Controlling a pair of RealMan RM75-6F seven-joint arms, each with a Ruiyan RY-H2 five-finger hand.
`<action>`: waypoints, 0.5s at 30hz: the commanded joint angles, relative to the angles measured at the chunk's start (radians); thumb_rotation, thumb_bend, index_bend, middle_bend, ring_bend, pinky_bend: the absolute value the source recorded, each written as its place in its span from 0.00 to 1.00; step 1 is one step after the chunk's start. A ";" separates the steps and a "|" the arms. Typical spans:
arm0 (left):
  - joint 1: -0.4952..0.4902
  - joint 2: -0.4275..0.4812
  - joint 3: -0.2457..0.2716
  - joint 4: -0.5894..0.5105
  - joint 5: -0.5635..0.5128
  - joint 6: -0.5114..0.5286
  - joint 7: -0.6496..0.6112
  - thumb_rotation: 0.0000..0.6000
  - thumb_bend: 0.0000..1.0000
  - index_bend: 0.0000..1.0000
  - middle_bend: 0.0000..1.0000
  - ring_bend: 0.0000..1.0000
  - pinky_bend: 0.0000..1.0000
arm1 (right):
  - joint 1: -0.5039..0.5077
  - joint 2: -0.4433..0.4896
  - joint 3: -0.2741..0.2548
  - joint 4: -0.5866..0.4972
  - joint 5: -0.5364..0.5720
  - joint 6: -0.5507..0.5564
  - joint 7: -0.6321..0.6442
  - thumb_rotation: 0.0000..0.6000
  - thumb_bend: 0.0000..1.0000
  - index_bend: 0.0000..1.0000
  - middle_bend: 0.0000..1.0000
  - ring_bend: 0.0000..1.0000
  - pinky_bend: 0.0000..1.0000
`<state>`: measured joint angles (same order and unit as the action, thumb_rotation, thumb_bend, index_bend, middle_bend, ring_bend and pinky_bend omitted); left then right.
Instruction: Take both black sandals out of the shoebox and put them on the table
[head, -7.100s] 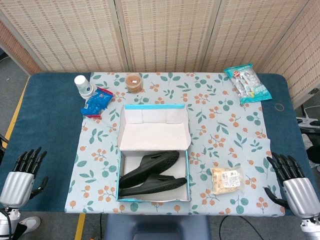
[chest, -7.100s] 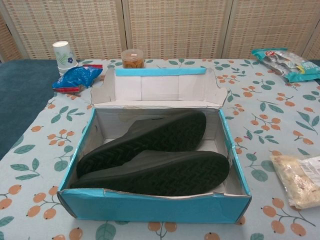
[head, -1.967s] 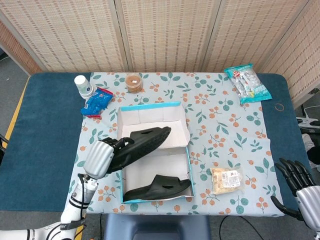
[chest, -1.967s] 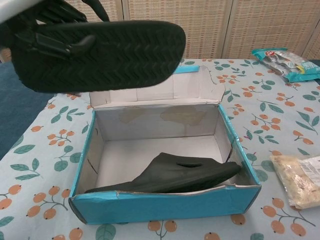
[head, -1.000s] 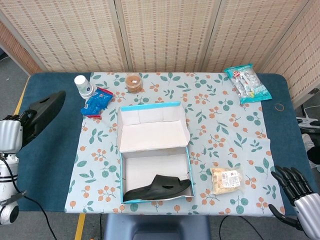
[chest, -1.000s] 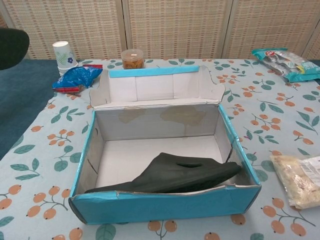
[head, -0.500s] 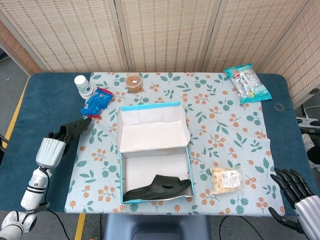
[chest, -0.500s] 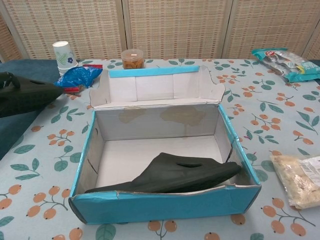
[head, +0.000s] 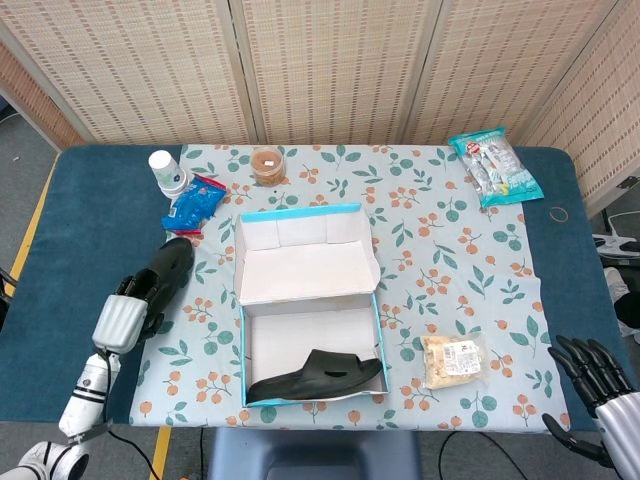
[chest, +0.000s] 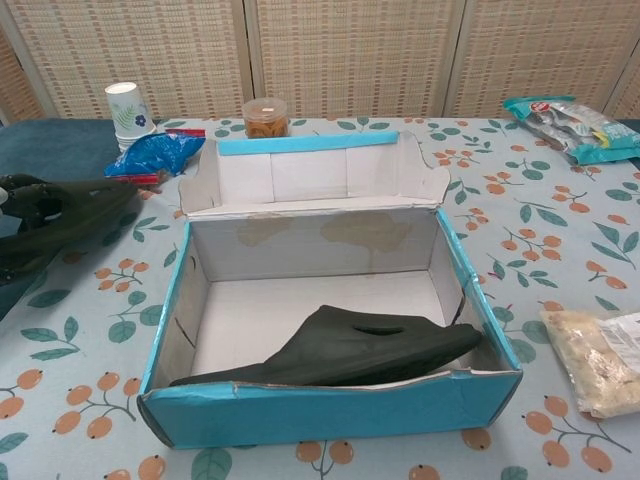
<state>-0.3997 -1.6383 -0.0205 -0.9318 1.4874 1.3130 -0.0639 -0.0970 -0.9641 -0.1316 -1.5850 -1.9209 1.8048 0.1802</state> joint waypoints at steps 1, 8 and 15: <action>0.002 0.119 0.022 -0.197 -0.007 -0.078 -0.074 1.00 0.37 0.00 0.00 0.00 0.17 | -0.001 -0.001 0.001 -0.001 0.001 -0.001 -0.002 0.92 0.20 0.00 0.00 0.00 0.00; -0.010 0.246 0.029 -0.370 -0.034 -0.174 -0.220 1.00 0.36 0.00 0.00 0.00 0.15 | -0.001 0.000 0.000 -0.003 0.000 -0.004 -0.007 0.92 0.20 0.00 0.00 0.00 0.00; -0.038 0.392 0.054 -0.501 0.029 -0.247 -0.574 1.00 0.35 0.00 0.00 0.00 0.12 | 0.000 -0.001 -0.001 -0.007 0.000 -0.014 -0.015 0.92 0.20 0.00 0.00 0.00 0.00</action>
<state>-0.4197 -1.3316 0.0174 -1.3598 1.4792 1.1079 -0.4801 -0.0980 -0.9650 -0.1316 -1.5911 -1.9196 1.7924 0.1666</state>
